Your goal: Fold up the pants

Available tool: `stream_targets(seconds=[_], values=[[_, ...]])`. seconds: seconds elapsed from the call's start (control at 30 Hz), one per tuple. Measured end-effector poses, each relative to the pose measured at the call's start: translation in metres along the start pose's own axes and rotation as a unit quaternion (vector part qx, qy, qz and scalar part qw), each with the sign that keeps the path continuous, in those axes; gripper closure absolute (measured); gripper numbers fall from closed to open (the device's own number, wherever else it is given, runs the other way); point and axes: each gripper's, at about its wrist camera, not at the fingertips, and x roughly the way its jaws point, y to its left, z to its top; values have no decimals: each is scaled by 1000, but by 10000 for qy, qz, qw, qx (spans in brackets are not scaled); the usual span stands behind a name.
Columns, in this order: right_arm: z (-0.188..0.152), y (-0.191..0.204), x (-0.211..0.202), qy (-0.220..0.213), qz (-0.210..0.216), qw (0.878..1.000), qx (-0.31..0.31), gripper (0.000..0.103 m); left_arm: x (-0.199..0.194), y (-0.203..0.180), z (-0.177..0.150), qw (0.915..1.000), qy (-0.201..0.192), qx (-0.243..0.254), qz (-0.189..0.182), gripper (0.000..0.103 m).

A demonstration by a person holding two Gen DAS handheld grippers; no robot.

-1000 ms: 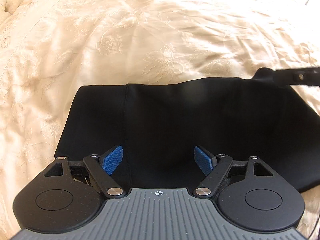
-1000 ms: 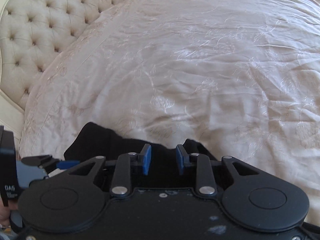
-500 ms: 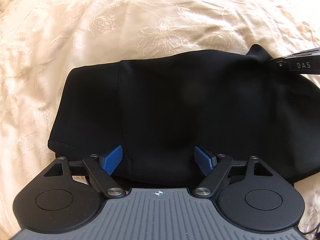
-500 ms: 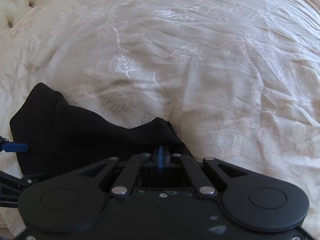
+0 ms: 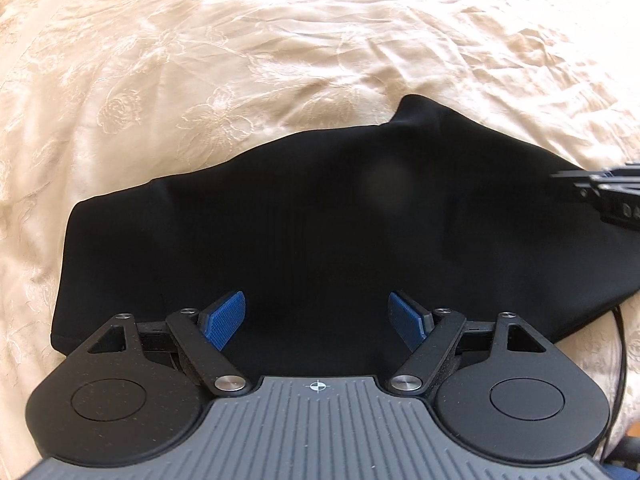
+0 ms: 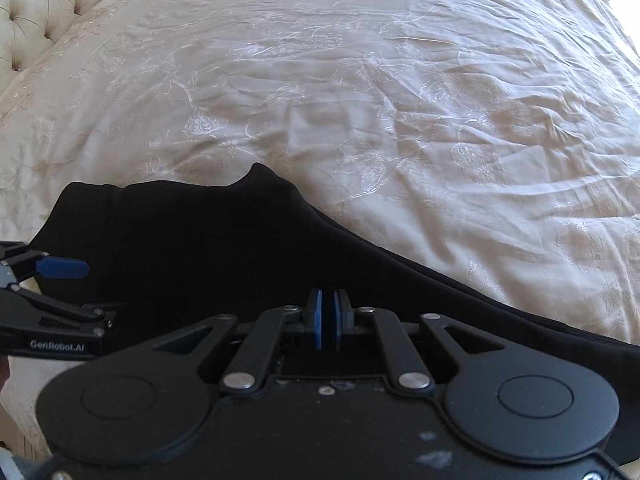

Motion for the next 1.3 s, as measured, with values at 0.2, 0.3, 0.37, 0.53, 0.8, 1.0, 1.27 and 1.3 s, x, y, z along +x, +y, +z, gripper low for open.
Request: stream_targets(seconds=[0.2,0.3,0.37,0.53,0.8,1.0,1.27,1.3], values=[[23,-9,58,270,-531,9982,62,99,-11,0,6,10000,-37,-19,-19,25],[34,-11,74,287,-607,9977,94,99,-17,4,1,9999,-80,-144,41,25],[38,-12,66,141,-545,9984,112,97,-24,8,-3,9996,-116,-240,85,25],[27,-28,28,-170,-395,9978,512,96,-24,5,-2,9994,-125,-315,106,25],[-38,-89,-33,-274,-630,9923,1035,92,-30,-44,9,9995,-288,-18,110,26],[-82,-149,-50,-99,-818,9902,1127,91,-30,-115,18,9993,-317,133,-157,25],[-82,-236,-7,271,-1006,9854,1344,100,-28,-218,34,9977,-403,530,-126,26],[-80,-243,-4,220,-907,9864,1356,100,-30,-228,35,9974,-433,557,-109,26]])
